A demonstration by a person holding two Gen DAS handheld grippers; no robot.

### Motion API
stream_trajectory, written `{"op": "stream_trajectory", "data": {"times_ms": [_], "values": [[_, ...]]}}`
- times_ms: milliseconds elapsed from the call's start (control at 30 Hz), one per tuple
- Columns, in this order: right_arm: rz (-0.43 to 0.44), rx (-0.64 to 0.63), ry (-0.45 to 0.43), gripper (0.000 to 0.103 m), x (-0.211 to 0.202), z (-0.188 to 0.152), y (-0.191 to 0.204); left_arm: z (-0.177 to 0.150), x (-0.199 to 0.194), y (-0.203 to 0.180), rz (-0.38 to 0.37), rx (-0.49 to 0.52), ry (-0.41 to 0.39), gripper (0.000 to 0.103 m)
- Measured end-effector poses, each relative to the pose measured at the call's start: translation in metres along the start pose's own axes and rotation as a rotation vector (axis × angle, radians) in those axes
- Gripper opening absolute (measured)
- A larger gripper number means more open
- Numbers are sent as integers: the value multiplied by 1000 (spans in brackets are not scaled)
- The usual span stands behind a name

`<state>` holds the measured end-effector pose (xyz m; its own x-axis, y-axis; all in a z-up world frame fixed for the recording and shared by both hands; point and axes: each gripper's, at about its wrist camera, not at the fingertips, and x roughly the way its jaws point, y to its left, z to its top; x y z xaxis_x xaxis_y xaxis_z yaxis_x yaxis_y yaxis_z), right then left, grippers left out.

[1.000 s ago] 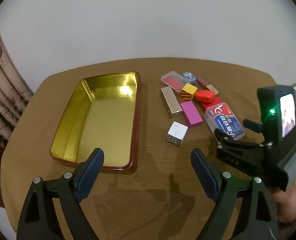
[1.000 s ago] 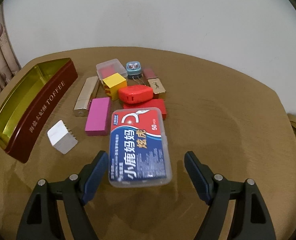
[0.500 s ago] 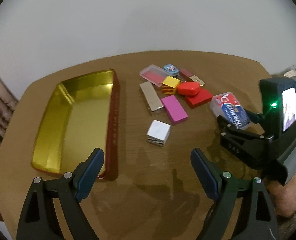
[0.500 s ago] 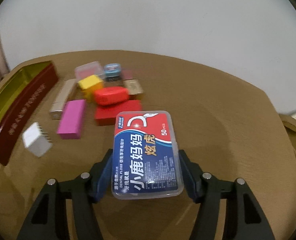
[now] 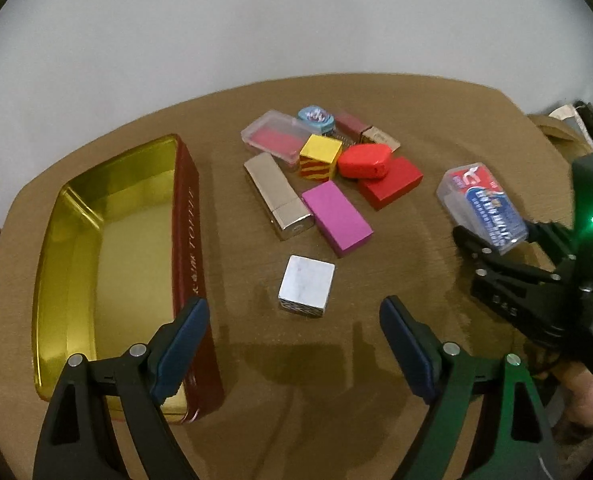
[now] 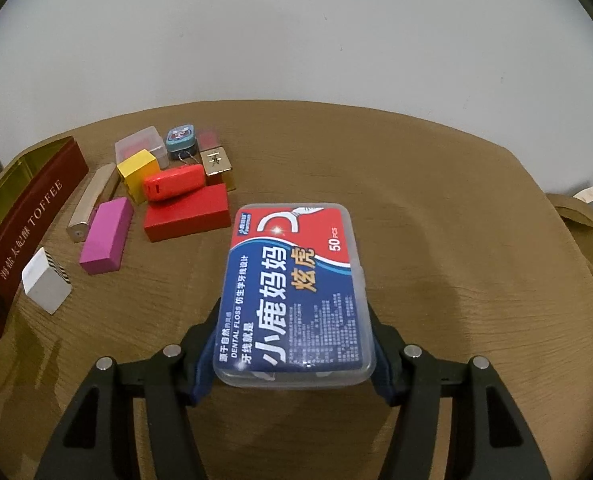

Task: Organize rigid objects
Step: 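Grasp the floss box with the right gripper while the left gripper grasps the white cube, then carry the white cube into the gold tray and open the left gripper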

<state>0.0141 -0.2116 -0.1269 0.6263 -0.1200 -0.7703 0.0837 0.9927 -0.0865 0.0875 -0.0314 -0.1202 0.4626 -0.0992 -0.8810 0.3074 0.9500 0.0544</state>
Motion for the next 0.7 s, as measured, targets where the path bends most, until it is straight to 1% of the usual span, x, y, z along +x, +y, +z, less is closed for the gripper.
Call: {"op": "stream_trajectory", "data": {"times_ms": [67, 100, 133, 333, 433, 467, 500, 533, 633, 667, 700], "values": [[-1, 0, -1, 62, 0, -1, 0, 1, 10, -4, 11, 14, 14, 82], [-1, -1, -1, 62, 0, -1, 0, 1, 13, -5, 14, 18, 23, 78], [0, 0, -1, 62, 0, -1, 0, 1, 16, -6, 16, 22, 32, 76], [2, 2, 0, 62, 0, 0, 0, 9, 34, -1, 13, -5, 61, 65], [0, 0, -1, 62, -4, -2, -4, 12, 42, 2, 8, -21, 74, 52], [1, 0, -1, 62, -4, -1, -4, 12, 45, 4, 4, -29, 82, 45], [1, 1, 0, 62, -4, -1, -4, 12, 47, 6, -5, -41, 89, 34], [1, 1, 0, 62, -3, -1, -4, 12, 48, 8, -12, -53, 91, 28], [-1, -2, 0, 62, -2, 0, -2, 15, 49, 13, -4, -79, 95, 26], [-1, -2, 0, 62, -2, 0, -2, 16, 47, 14, -10, -82, 88, 26], [0, -2, 1, 62, -2, 0, -2, 17, 43, 14, -1, -79, 77, 26]]}}
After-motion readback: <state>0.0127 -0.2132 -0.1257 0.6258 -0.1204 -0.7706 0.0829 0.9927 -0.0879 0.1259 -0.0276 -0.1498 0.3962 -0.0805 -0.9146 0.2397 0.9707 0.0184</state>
